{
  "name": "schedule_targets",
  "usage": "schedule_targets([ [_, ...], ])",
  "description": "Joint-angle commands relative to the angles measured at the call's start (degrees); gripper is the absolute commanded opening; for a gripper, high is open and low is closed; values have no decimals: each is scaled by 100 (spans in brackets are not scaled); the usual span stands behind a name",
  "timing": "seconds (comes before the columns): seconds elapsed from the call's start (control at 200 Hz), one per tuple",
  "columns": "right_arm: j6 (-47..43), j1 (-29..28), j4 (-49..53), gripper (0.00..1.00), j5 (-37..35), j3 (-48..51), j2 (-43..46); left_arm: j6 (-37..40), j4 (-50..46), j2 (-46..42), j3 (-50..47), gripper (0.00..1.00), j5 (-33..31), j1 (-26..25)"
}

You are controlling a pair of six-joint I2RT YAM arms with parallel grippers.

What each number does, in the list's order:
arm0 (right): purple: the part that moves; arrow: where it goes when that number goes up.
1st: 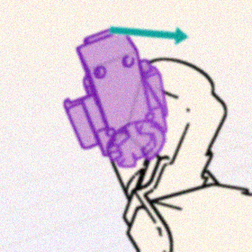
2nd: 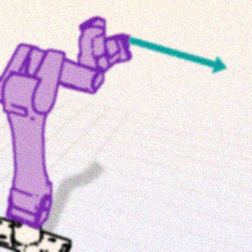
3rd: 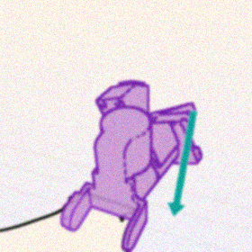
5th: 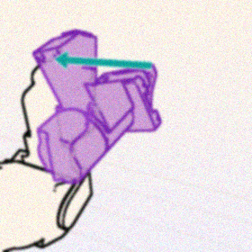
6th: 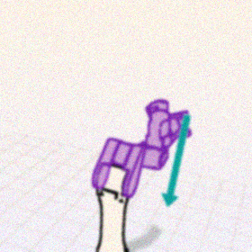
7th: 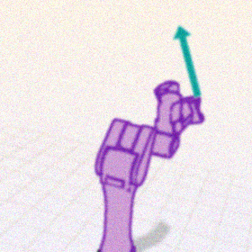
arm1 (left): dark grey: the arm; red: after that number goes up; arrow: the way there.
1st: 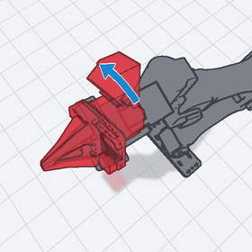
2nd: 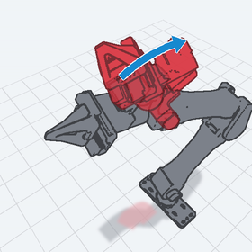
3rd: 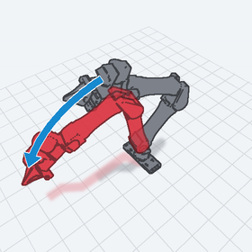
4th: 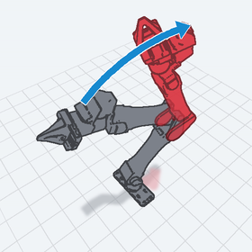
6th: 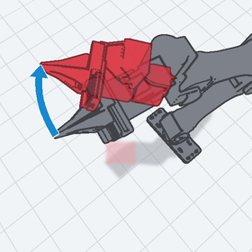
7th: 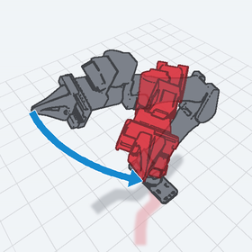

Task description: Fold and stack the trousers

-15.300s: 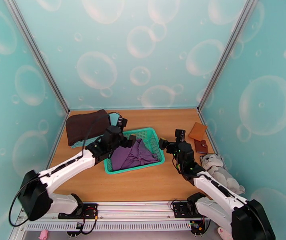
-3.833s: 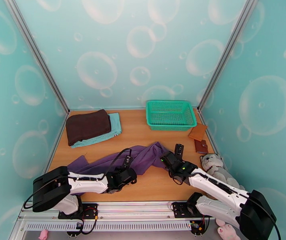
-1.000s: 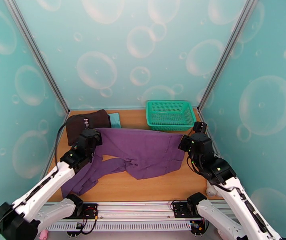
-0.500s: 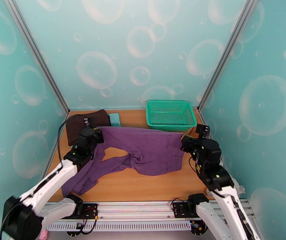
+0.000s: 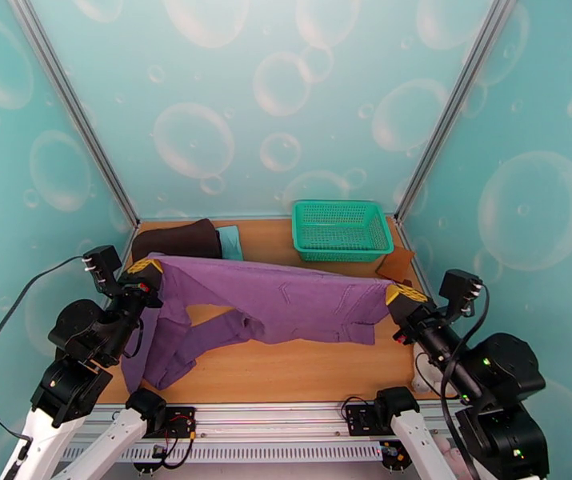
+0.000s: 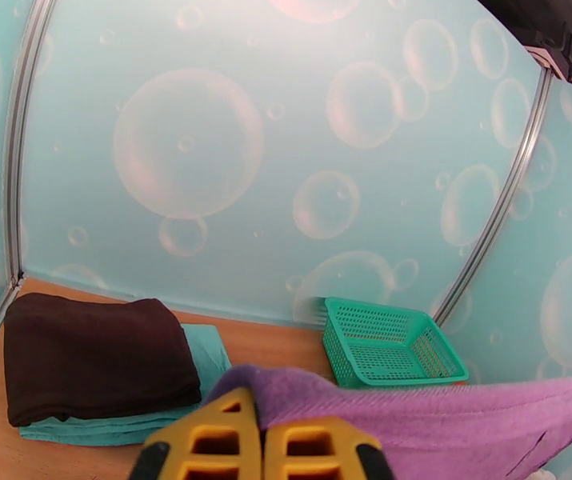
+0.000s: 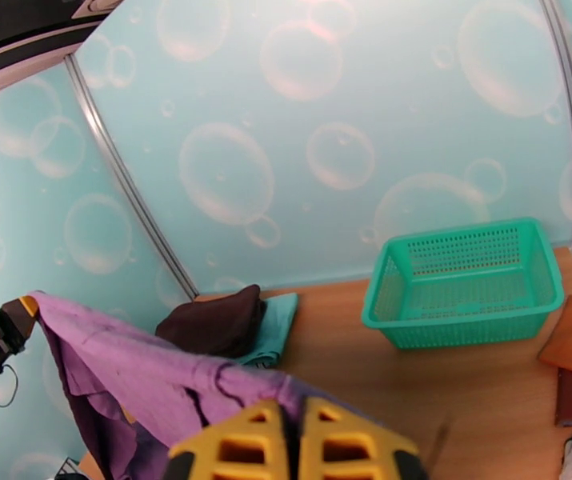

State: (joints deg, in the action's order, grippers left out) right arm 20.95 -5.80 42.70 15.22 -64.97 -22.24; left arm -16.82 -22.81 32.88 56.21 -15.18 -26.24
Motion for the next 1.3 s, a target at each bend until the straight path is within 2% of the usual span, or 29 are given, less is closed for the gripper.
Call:
schedule_targets([
  [0.0,201,123,475,0,-763,-104,-301,-92,281,208,-52,0,-394,22],
  [0.125,314,123,114,0,-1231,830,-923,-89,1053,1193,-475,0,-711,31],
  [0.26,453,161,-1082,0,-1726,2017,-1697,-217,2131,2794,-631,0,-1081,64],
  [0.355,432,314,-2001,0,-1933,2455,-2194,-41,2985,3736,-565,0,-1210,101],
  [0.45,471,637,-2452,0,-1939,2610,-2596,96,3513,4553,-320,0,-1069,153],
  [0.565,381,1032,-2667,0,-1804,2665,-3099,252,3481,5472,285,0,-815,163],
  [0.7,331,1245,-2994,0,-1751,2883,-3513,249,3196,6289,841,0,-587,155],
  [0.83,269,1265,-3443,0,-1983,3098,-3746,223,3298,6696,971,1,-382,120],
  [0.965,38,1256,-4058,0,-2151,3293,-3541,402,3373,6837,1096,4,-156,59],
  [0.98,-1,1257,-4103,6,-2116,3302,-3497,446,3349,6825,1107,6,-113,54],
  [0.995,-32,1253,-4131,17,-2084,3306,-3444,482,3314,6794,1123,10,-82,37],
  [1.025,-62,1221,-4159,44,-2068,3315,-3301,534,3204,6722,1138,26,-33,15],
  [1.055,-85,1137,-4193,66,-2124,3346,-3119,555,3119,6576,1102,43,-23,-15],
  [1.1,-136,916,-4208,85,-2395,3414,-2781,585,3057,6268,949,56,-55,-62],
  [1.135,-173,677,-4156,94,-2714,3441,-2459,584,3030,5950,767,61,-155,-117],
  [1.17,-200,414,-4036,97,-3045,3434,-2165,576,2987,5597,546,65,-302,-180],
  [1.245,-214,-124,-3580,98,-3515,3303,-1703,476,2848,4825,29,69,-809,-353],
  [1.295,-128,-506,-3225,98,-3596,3174,-1555,172,2370,4433,-202,69,-1098,-412],
])
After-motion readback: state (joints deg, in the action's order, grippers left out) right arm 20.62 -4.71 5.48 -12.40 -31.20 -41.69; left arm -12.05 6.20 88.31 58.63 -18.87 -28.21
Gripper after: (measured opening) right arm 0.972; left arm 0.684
